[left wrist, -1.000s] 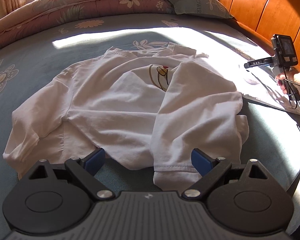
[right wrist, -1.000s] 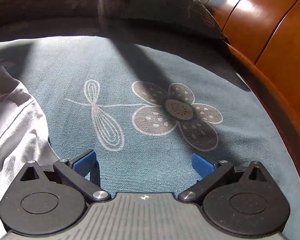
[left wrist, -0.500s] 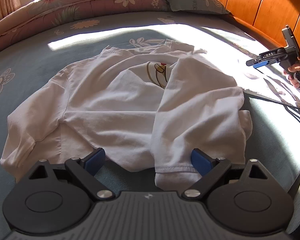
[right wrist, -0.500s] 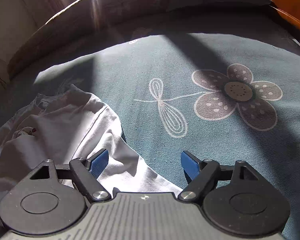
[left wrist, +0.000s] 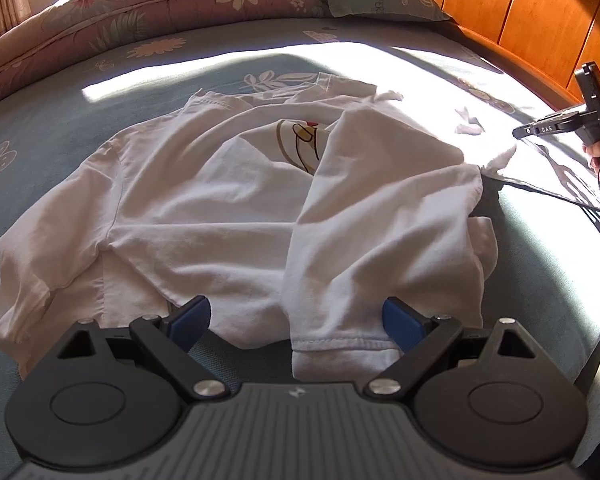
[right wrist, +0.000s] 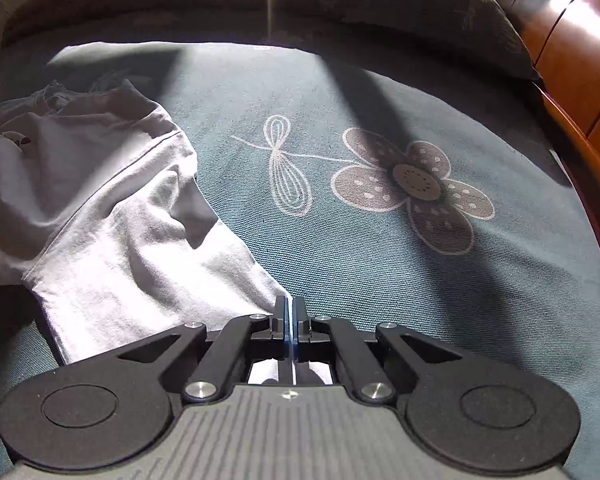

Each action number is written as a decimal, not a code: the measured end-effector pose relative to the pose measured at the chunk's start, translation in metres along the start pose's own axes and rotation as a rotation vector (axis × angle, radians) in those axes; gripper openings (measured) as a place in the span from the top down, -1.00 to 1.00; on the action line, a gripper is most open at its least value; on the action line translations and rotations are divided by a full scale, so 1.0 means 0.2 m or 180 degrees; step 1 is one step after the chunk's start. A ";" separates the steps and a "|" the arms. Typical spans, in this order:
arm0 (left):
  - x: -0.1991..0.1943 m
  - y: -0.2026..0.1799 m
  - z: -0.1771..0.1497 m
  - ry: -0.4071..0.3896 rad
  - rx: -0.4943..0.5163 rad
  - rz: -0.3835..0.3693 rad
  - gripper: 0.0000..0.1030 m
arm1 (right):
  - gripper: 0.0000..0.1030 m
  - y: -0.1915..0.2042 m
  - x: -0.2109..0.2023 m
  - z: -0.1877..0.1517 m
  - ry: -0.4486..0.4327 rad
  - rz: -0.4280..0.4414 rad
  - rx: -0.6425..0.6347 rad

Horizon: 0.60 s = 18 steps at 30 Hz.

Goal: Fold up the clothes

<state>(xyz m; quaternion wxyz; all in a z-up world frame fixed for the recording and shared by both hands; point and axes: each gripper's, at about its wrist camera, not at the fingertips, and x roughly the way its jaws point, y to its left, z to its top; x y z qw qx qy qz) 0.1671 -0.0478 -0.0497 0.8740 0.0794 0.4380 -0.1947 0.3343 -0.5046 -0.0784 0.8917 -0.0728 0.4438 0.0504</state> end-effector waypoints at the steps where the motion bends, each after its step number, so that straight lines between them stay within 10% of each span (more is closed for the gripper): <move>1: 0.00 0.00 0.00 -0.0007 -0.0011 0.0003 -0.80 | 0.96 -0.01 0.00 0.01 -0.0041 -0.0095 0.0088; 4: -0.01 0.01 0.00 -0.0017 -0.0025 0.0009 -0.80 | 0.83 -0.01 -0.05 0.04 -0.0211 -0.0219 0.0308; 11: 0.00 0.01 0.00 -0.0015 -0.0041 0.0013 -0.80 | 0.03 0.24 -0.02 0.15 -0.0355 0.0752 0.0392; 18: -0.05 0.02 -0.01 -0.0066 -0.0059 0.0003 -0.80 | -0.38 0.27 0.24 0.26 -0.0381 0.0356 0.0725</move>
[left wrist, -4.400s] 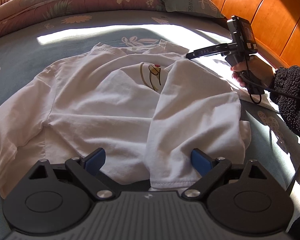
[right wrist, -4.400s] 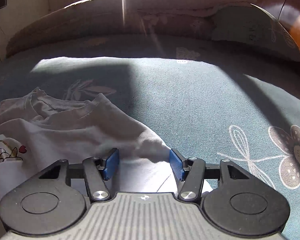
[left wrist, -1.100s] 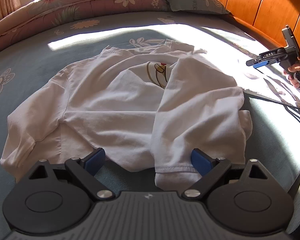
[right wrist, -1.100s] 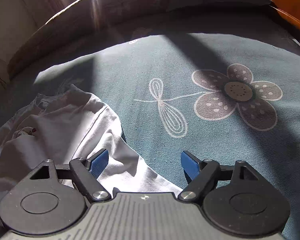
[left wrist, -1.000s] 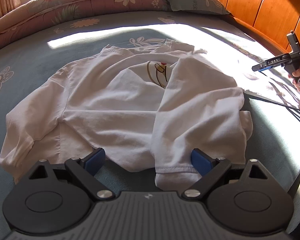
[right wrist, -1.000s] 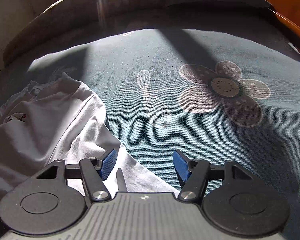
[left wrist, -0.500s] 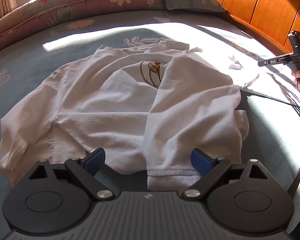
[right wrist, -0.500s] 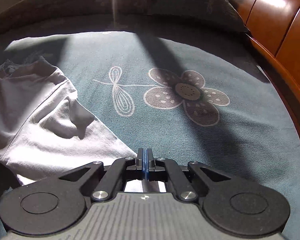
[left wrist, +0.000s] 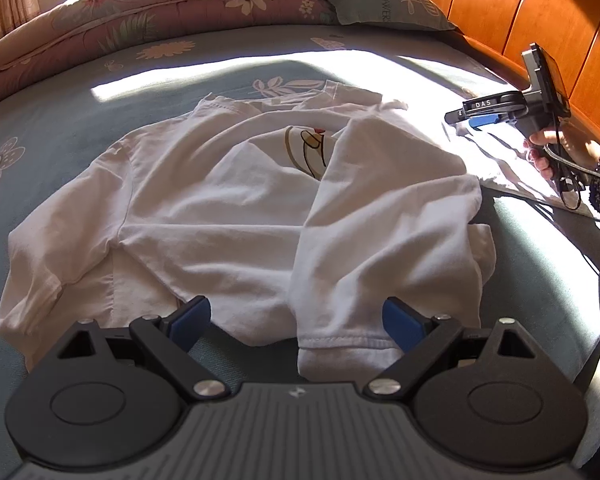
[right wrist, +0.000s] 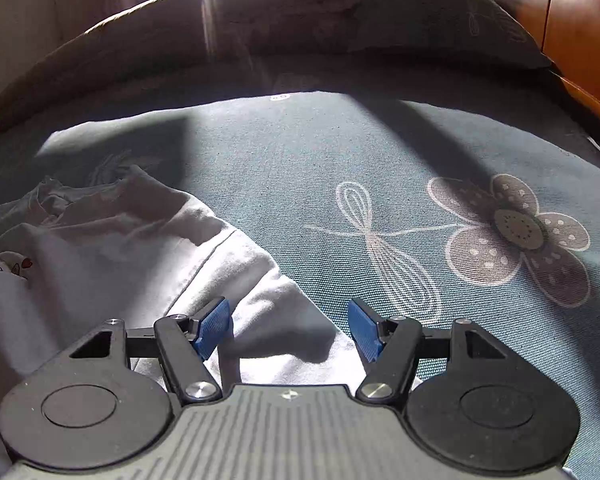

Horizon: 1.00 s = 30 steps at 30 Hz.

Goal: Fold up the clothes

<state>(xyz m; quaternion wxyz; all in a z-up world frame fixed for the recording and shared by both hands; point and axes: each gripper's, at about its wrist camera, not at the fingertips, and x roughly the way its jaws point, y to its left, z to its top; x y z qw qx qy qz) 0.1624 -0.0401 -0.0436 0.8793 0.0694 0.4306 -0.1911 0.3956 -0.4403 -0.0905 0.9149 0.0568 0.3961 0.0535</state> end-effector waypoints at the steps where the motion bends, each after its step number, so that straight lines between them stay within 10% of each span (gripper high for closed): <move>1: 0.00 0.01 0.00 -0.0013 -0.0001 -0.0006 -0.80 | -0.39 -0.03 -0.02 0.01 -0.0024 -0.0006 0.0132; 9: 0.01 0.01 0.01 -0.0051 -0.0010 -0.0012 -0.80 | -0.96 -0.22 -0.50 -0.28 -0.0304 -0.0421 0.0183; 18: -0.04 -0.05 -0.01 -0.0037 0.0102 0.0002 -0.80 | -1.00 -0.57 -0.77 -0.80 -0.0227 -0.1117 0.0627; 30: -0.14 -0.05 -0.03 -0.0092 0.0083 -0.0005 -0.80 | -1.00 -0.54 -0.86 -0.77 -0.0273 -0.0965 0.1168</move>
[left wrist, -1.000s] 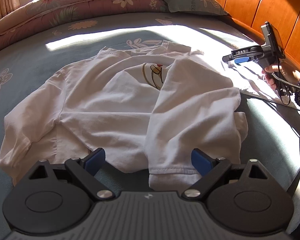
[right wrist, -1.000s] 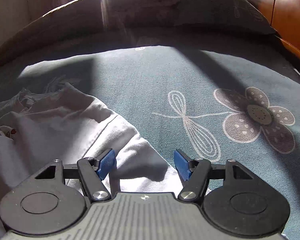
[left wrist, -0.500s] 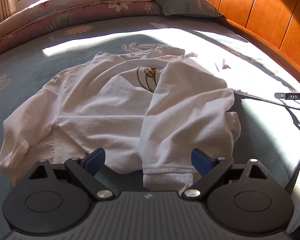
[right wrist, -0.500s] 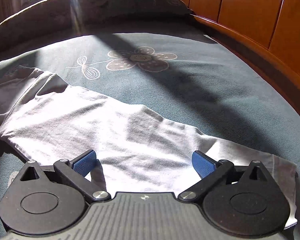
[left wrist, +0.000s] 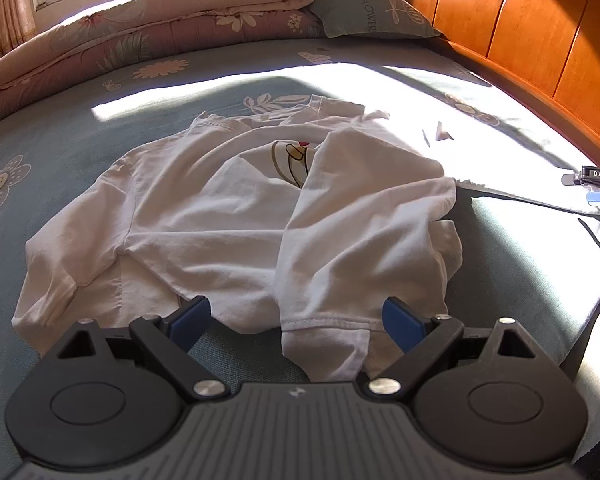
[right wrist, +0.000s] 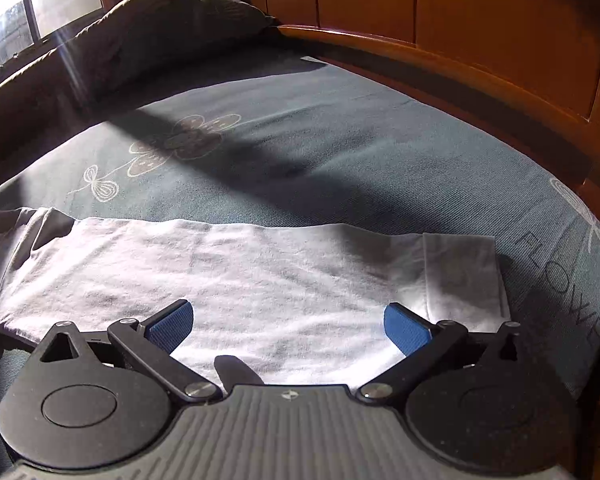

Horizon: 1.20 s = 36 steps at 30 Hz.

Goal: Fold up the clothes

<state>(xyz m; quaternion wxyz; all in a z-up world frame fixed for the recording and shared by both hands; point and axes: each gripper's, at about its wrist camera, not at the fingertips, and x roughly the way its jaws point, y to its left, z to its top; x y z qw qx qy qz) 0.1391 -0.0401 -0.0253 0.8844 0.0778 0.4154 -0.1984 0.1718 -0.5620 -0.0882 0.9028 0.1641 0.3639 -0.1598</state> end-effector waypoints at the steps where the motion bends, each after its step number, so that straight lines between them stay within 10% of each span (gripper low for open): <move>1: 0.00 0.02 -0.01 -0.0004 -0.0043 -0.0016 -0.80 | -1.00 0.05 -0.03 -0.01 -0.0004 0.0157 0.0024; 12: 0.16 0.18 -0.16 0.0211 -0.0666 -0.0458 -0.80 | -1.00 0.87 -0.15 -0.39 0.0423 0.1389 -0.0764; 29: 0.22 0.32 -0.31 -0.0041 -0.1036 -0.0929 -0.99 | -1.00 0.86 -0.14 -0.51 0.0389 0.1411 -0.0356; 36: 0.18 0.30 -0.27 0.0064 -0.0909 -0.0597 -0.98 | -1.00 0.87 -0.15 -0.54 0.0307 0.1428 -0.0538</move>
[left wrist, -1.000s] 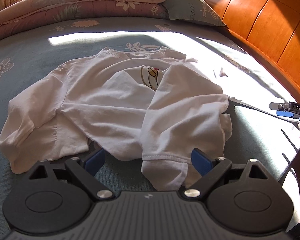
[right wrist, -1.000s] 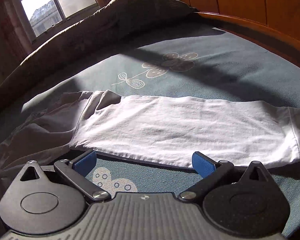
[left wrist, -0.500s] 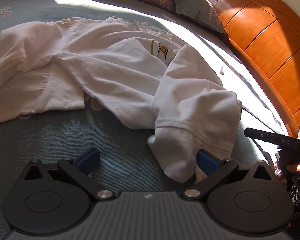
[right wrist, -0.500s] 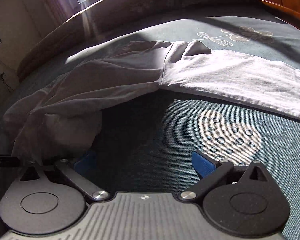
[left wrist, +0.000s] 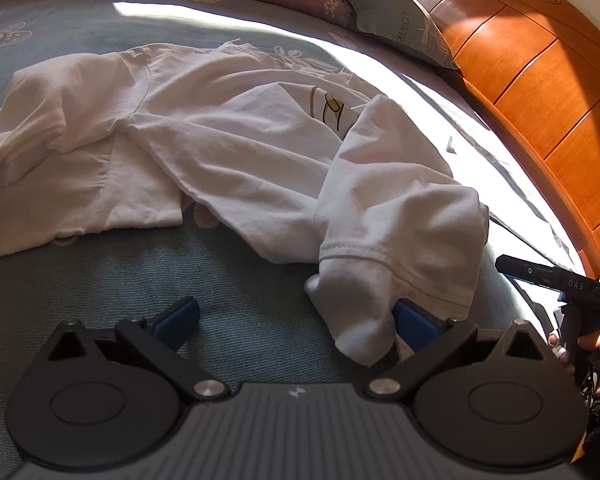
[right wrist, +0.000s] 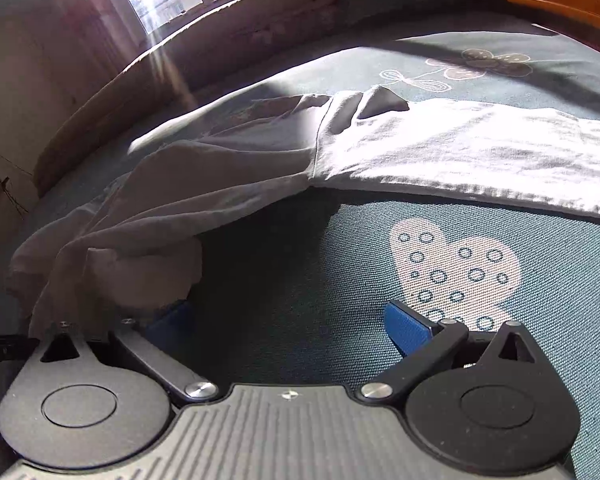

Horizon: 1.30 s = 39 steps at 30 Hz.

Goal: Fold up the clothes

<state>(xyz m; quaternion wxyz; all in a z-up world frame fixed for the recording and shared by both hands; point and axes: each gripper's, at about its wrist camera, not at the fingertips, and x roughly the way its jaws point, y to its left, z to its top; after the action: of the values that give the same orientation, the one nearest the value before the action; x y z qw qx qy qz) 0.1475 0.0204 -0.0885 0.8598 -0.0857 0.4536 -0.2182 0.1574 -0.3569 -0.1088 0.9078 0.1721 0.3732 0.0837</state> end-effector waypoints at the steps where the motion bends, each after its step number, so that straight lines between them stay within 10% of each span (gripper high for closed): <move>1: -0.03 0.01 0.01 -0.0046 0.0016 0.0066 -0.98 | -1.00 0.01 0.00 -0.01 -0.0003 -0.0012 -0.0049; 11: -0.24 0.37 0.13 -0.0458 0.0046 0.1609 -0.98 | -1.00 0.09 0.02 -0.04 0.0017 -0.0219 -0.0455; 20: -0.04 0.52 0.17 -0.0603 0.0155 0.2352 -0.99 | -1.00 0.15 0.05 -0.06 0.0085 -0.0406 -0.0710; 29: -0.31 0.66 0.21 -0.0968 -0.0069 0.3052 -0.98 | -1.00 0.18 0.06 -0.07 0.0096 -0.0493 -0.0813; 33: -0.42 0.74 0.26 -0.1012 -0.0194 0.3066 -0.98 | -1.00 0.18 0.07 -0.07 0.0088 -0.0505 -0.0821; 39: -0.38 0.69 0.23 -0.0915 -0.0190 0.2389 -0.98 | -1.00 0.19 0.07 -0.07 0.0082 -0.0533 -0.0833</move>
<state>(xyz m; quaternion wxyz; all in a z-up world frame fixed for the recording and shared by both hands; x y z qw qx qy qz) 0.1885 0.1752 -0.0530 0.9316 0.0313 0.3347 0.1383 0.1559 -0.3148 -0.1137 0.9214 0.0196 0.3837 0.0578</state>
